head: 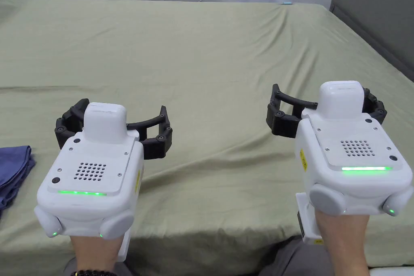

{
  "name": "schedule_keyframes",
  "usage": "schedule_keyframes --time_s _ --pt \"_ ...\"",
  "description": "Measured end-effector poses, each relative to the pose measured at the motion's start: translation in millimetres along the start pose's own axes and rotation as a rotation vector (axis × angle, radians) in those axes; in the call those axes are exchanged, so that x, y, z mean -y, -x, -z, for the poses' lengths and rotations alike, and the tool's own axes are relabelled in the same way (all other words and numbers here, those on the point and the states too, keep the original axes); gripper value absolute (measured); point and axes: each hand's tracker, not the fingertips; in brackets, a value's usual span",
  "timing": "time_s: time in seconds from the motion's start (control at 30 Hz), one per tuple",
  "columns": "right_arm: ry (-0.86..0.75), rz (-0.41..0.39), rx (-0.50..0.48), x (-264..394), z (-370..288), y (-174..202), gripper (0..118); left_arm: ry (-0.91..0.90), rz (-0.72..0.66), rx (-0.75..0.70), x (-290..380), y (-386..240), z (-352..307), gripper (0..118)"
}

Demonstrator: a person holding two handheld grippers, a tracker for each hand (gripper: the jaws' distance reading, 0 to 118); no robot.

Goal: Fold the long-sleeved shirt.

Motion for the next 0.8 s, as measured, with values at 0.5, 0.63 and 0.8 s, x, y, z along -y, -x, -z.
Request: schedule_keyframes --time_s 0.5,0.63,0.8 --pt "0.005 0.011 0.0 1.2 0.8 -3.5 116 -0.027 0.027 0.056 -3.1 -2.2 -3.6 118" --pt "0.011 0.015 0.006 2.0 1.8 -4.2 116 -0.028 0.017 0.055 -6.4 -0.7 -3.2 118" --pt "0.013 0.01 0.009 1.4 2.6 -3.4 116 -0.043 -0.005 0.007 -4.9 1.0 -1.7 118"
